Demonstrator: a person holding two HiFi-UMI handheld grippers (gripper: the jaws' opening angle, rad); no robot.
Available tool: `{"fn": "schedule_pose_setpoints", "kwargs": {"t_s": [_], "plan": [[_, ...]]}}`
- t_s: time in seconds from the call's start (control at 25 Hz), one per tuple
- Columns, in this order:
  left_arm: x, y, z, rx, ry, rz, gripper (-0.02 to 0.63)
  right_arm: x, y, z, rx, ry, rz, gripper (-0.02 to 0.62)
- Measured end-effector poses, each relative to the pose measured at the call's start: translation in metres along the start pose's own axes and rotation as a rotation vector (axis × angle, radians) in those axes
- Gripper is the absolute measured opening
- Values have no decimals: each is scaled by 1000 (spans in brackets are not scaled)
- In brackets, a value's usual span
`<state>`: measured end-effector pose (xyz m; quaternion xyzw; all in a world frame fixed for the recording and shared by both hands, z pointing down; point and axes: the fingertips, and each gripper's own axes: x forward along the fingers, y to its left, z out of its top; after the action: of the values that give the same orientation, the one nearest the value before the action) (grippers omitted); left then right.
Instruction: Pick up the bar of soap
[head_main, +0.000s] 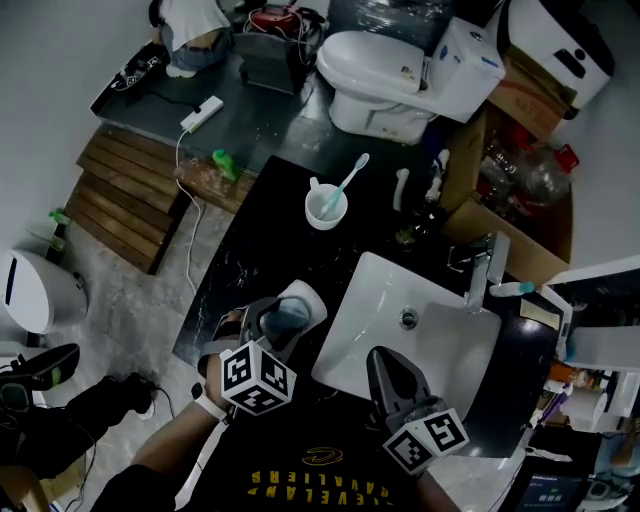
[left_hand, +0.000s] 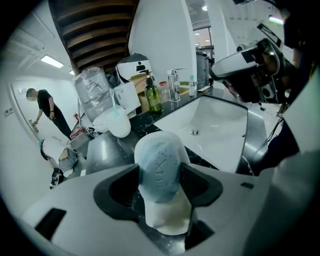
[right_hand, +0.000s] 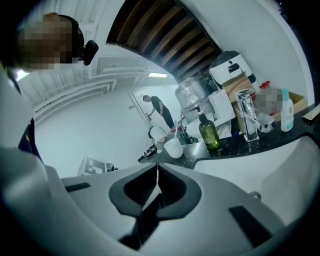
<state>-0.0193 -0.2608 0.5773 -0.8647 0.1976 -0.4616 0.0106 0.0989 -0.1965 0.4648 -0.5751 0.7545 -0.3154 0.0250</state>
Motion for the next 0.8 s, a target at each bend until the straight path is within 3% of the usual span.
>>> {"fn": "schedule_pose_setpoints", "kwargs": {"t_s": [0.44,0.8], "plan": [[0,2,0,-3,4,11,270,-7,-4,-2,17,-5,-4,20],[-5,8,6,-106,-51,35,268,-17,-3,-7,17,-5,2,20]]}}
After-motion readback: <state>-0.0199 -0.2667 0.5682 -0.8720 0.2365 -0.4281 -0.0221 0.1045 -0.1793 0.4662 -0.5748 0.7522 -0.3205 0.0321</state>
